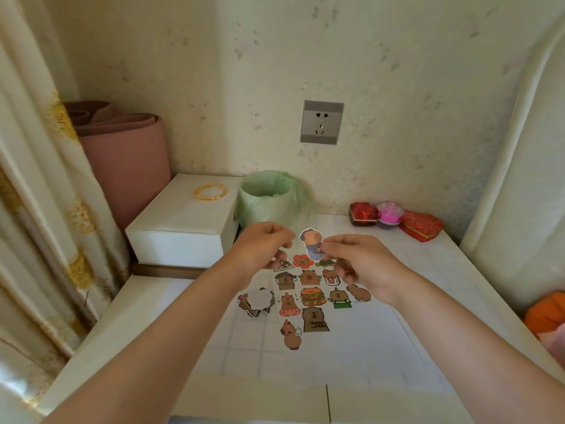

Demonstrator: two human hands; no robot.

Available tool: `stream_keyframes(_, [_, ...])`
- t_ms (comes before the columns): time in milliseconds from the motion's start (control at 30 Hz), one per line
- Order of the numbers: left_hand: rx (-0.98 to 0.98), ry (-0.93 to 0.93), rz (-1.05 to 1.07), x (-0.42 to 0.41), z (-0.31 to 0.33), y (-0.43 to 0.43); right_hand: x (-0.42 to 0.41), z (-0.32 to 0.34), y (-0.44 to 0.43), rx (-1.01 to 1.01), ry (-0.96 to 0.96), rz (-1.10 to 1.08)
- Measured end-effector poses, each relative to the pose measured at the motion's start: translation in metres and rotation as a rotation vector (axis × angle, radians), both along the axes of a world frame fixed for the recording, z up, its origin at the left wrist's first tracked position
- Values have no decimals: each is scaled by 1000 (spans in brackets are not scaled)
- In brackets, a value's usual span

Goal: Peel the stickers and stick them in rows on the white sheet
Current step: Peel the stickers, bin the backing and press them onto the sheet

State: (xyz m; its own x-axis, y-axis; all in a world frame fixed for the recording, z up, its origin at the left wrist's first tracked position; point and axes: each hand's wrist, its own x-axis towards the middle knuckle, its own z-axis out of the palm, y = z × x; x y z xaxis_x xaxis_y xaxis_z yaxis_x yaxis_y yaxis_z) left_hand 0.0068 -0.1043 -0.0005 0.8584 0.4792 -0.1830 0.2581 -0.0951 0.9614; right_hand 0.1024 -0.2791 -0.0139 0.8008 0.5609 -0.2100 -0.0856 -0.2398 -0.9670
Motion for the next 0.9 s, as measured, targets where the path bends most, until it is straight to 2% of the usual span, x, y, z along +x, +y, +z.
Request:
stream_keyframes(167, [76,2,-36,4,-5,-11,-1,-1,-8,-19,35,70])
stream_keyframes(300, [142,10,-42,7,-6,-17,0,2,-16,-71,-9,91])
stream_keyframes(433, [366,24,-109,11,-9,-26,4,8,-23,-239,-147,43])
stream_keyframes(567, [472,28,-155,14,-14,-35,9,9,-31,-312,-316,26])
stream_keyframes(733, [451,15,-273,13,-9,-42,3,13,-36,-202,-401,128])
stream_keyframes(900, [408,-14,-287,8,-9,-46,3,12,-35,-228,-463,157])
